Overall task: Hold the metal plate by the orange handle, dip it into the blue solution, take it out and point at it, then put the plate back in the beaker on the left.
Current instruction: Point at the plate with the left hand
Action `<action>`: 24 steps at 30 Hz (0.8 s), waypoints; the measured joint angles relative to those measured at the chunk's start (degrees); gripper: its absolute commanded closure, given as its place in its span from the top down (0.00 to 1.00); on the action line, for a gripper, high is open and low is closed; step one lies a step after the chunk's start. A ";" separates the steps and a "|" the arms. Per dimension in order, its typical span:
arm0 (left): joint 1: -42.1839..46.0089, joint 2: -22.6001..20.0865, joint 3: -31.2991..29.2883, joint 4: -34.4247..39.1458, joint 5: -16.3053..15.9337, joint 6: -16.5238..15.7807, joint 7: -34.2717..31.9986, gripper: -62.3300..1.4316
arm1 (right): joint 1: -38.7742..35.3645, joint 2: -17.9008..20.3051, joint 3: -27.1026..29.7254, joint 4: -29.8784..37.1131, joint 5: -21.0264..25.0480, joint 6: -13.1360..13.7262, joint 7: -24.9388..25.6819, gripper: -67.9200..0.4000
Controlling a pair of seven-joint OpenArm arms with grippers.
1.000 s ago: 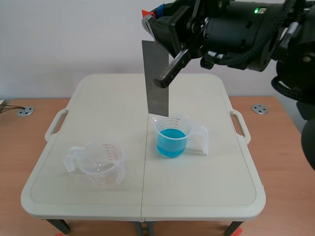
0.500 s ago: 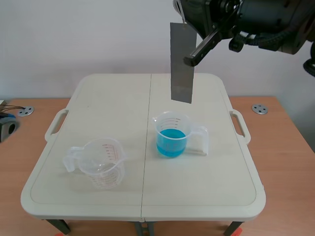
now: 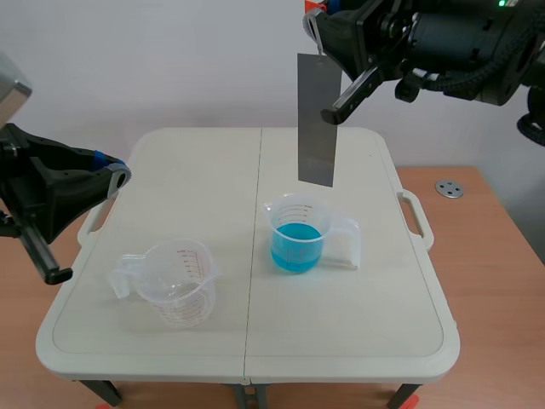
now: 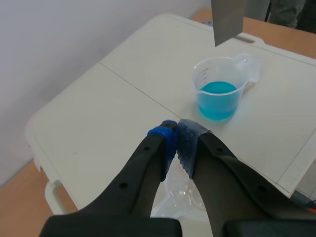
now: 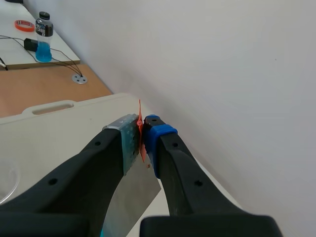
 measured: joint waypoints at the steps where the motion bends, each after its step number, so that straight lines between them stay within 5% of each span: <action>1: -1.90 0.04 1.51 -1.53 0.15 0.04 -0.04 0.04 | 0.00 0.24 0.00 0.00 0.17 0.00 0.09 0.02; 9: -15.17 2.73 11.72 -12.13 8.02 0.00 -0.09 0.04 | -0.02 0.37 0.00 0.00 0.20 0.00 0.04 0.02; 24: -30.05 10.86 25.11 -26.60 11.80 -1.73 -0.50 0.04 | -0.02 0.37 0.00 0.00 0.20 0.00 0.04 0.02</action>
